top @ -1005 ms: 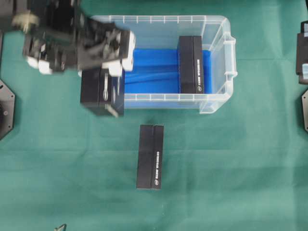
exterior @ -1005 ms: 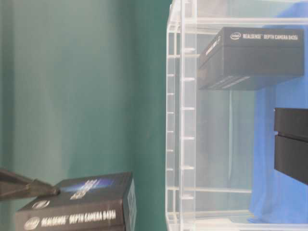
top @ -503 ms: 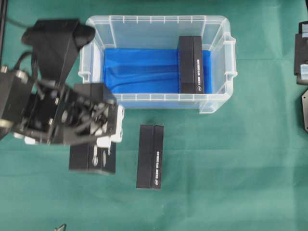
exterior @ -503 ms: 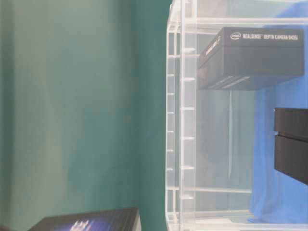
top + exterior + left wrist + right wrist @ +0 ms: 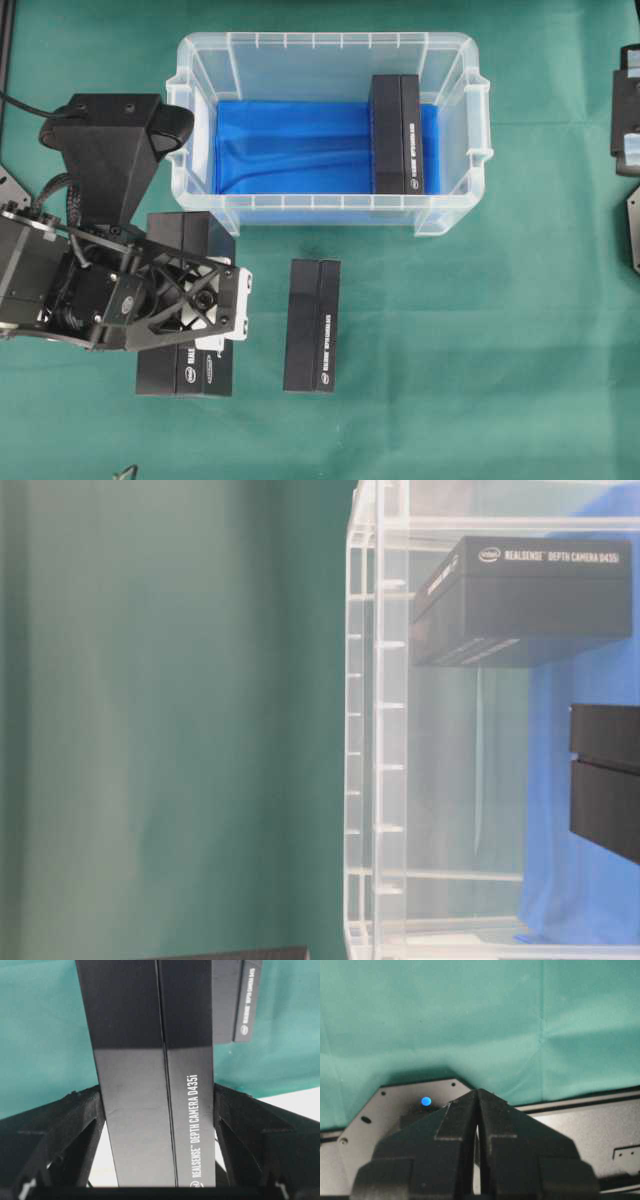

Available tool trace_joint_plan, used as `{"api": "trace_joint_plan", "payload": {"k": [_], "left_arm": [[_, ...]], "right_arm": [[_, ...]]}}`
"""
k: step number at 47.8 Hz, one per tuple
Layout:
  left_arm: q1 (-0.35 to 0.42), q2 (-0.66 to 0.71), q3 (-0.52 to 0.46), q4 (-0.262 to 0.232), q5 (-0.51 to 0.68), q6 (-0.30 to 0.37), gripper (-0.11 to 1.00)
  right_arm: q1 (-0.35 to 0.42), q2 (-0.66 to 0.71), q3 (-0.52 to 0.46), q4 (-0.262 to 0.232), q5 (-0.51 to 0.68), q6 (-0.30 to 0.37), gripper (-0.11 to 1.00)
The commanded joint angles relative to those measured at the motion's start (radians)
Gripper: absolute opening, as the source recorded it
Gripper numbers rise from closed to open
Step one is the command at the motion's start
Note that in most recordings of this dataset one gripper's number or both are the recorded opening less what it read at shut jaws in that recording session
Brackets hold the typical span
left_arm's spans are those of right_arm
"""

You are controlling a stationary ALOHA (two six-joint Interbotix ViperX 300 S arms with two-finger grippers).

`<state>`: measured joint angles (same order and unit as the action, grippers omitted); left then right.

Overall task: Take the box out of the case with the left arm.
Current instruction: 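Lower the box beside the first box and open the left gripper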

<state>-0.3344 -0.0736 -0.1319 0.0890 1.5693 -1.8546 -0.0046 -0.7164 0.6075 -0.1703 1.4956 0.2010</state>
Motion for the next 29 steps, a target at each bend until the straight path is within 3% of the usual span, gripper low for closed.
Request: {"api": "trace_joint_plan", "payload": {"k": [1, 14, 29], "left_arm": [[-0.002, -0.015, -0.005, 0.006, -0.003, 0.0, 0.63], [0.0, -0.006, 0.069, 0.011, -0.032, -0.002, 0.63], [-0.008, 0.011, 0.285, 0.023, -0.261, -0.005, 0.63]], "right_arm": [[-0.002, 0.0, -0.011, -0.003, -0.005, -0.002, 0.0], [-0.002, 0.0, -0.011, -0.003, -0.005, -0.002, 0.0], [-0.002, 0.002, -0.008, -0.003, -0.005, -0.002, 0.0]]}}
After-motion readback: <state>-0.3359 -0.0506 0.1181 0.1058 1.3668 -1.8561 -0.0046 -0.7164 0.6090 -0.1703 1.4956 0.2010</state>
